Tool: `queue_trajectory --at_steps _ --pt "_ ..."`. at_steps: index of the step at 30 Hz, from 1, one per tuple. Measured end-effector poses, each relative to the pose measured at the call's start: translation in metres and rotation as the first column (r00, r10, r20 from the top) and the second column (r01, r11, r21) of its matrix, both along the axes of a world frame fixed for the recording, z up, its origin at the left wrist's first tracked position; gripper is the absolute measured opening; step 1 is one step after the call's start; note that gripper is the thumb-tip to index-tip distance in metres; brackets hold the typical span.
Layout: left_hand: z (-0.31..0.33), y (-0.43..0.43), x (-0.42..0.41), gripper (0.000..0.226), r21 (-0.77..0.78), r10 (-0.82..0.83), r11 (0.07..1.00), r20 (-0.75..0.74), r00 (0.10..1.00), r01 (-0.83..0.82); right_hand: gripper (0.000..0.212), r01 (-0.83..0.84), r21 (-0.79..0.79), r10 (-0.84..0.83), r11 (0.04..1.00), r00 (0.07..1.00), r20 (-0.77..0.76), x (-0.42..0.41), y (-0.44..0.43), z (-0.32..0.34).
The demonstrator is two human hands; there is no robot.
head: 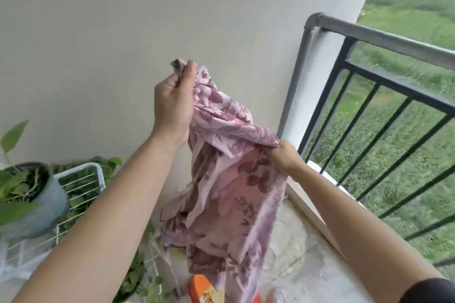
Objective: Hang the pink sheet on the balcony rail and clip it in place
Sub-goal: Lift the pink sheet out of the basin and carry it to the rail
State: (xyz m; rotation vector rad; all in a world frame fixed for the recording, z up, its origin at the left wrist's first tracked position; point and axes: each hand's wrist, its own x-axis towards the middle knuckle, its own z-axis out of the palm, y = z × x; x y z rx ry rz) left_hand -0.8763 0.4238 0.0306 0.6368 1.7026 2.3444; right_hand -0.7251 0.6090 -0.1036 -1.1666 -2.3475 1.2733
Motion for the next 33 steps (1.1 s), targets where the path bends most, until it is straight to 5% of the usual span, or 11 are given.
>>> queue_trajectory --at_steps 7,13,19,22,25,28,30,33 --pt "0.012 -0.003 0.014 0.034 -0.033 -0.045 0.999 -0.097 0.994 0.041 0.033 -0.152 0.205 0.113 0.967 0.975 0.190 0.033 -0.007 0.022" --pt "0.032 -0.011 0.013 0.032 -0.096 -0.047 0.995 -0.191 0.981 0.029 0.042 -0.303 0.448 0.210 0.841 0.947 0.245 0.043 -0.009 0.042" --pt "0.052 -0.015 0.028 0.028 0.011 -0.212 0.977 -0.056 0.976 0.213 0.065 -0.458 0.413 0.347 0.787 0.882 0.317 0.041 -0.014 0.061" --pt "0.083 -0.016 0.038 0.025 0.039 -0.234 0.970 -0.129 0.964 0.241 0.061 -0.524 0.329 0.431 0.786 0.845 0.316 0.041 -0.020 0.068" --pt "0.110 -0.019 0.050 0.028 -0.006 -0.158 0.986 -0.368 0.916 0.167 0.037 -0.380 0.371 0.308 0.847 0.921 0.240 0.041 -0.017 0.081" --pt "0.118 -0.022 0.048 0.037 -0.096 -0.035 0.995 -0.680 0.732 -0.042 0.016 -0.062 0.489 0.047 0.870 0.998 0.043 0.047 0.004 0.126" --pt "0.107 -0.023 0.038 0.036 -0.124 0.032 0.979 -0.694 0.720 -0.163 0.018 0.130 0.457 -0.041 0.880 0.979 -0.199 0.058 0.016 0.172" --pt "0.076 -0.022 0.031 0.039 -0.252 0.014 0.950 -0.560 0.828 -0.186 0.018 0.263 0.501 -0.057 0.824 0.920 -0.389 0.071 0.023 0.237"
